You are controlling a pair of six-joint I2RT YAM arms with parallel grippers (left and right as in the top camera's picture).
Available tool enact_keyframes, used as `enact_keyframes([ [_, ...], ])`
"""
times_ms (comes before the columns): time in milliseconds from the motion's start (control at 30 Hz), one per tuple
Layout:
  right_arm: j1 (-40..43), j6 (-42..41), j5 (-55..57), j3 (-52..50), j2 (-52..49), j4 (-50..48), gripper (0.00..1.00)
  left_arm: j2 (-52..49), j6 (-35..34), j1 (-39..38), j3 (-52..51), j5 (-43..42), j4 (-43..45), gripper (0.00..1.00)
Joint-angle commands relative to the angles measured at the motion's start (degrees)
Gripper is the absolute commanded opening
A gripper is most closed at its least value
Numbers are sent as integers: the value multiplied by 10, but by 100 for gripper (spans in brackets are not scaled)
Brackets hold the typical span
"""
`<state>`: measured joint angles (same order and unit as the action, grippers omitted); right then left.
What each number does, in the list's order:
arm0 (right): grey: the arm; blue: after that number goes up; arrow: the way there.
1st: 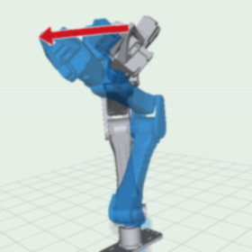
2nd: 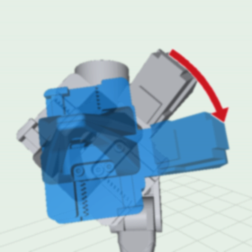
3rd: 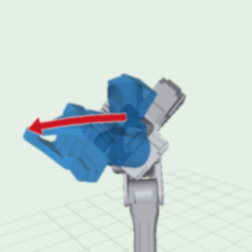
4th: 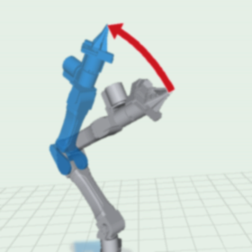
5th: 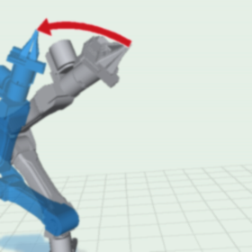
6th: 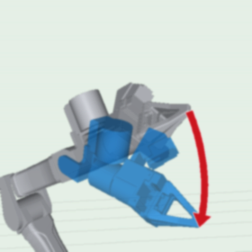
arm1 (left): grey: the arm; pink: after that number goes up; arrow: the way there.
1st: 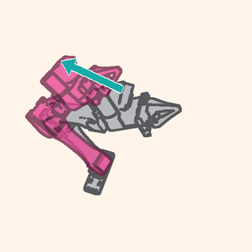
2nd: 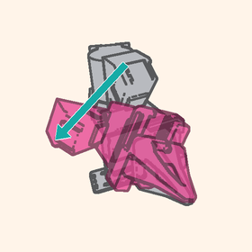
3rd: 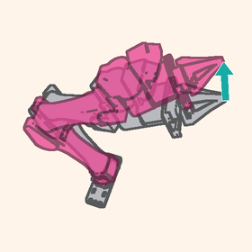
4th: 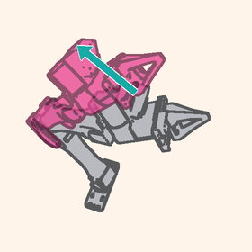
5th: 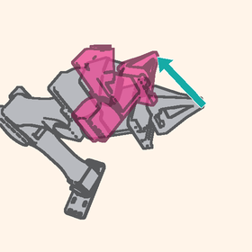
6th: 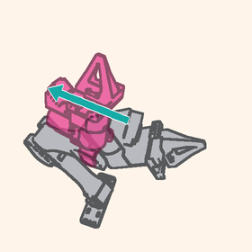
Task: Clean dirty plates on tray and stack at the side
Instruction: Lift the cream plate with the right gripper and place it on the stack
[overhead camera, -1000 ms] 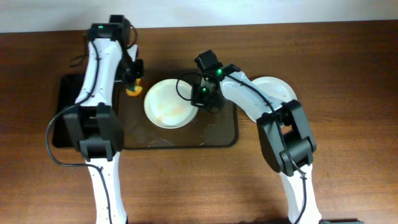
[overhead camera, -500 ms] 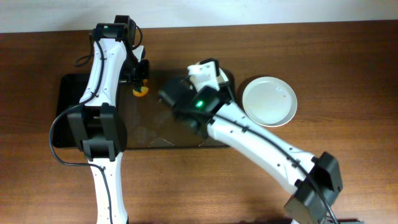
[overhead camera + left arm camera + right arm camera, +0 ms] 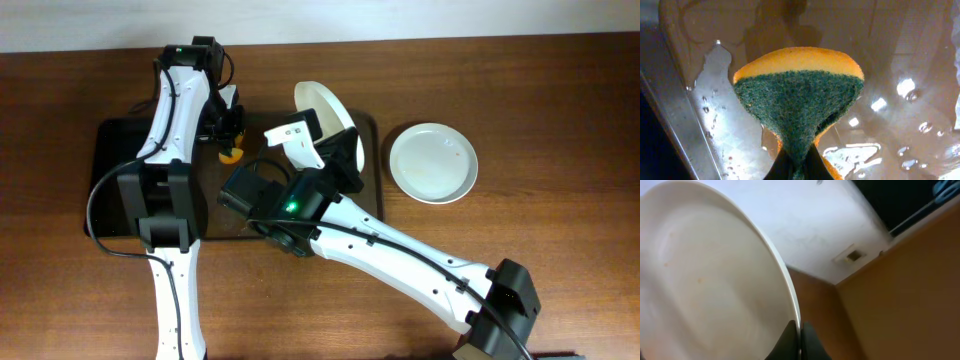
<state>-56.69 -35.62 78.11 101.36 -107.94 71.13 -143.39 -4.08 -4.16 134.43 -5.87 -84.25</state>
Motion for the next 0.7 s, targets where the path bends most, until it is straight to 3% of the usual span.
enact_keyframes([
  [0,48,-53,-144,-2,28,0,4,-1,11,1,6,-10,-23,1],
  [100,157,-47,-343,-2,62,0,4,-1,11,-4,6,-10,-36,0],
  [267,347,44,-603,-2,93,-1,4,-1,11,-8,6,-8,-54,1],
  [367,475,54,-645,-2,90,1,4,-1,12,-13,6,-3,-68,0],
  [500,574,89,-674,-2,70,16,4,-1,24,-26,6,-3,-75,1],
  [667,594,91,-671,-56,21,-21,4,-1,24,-40,6,-3,-64,1],
])
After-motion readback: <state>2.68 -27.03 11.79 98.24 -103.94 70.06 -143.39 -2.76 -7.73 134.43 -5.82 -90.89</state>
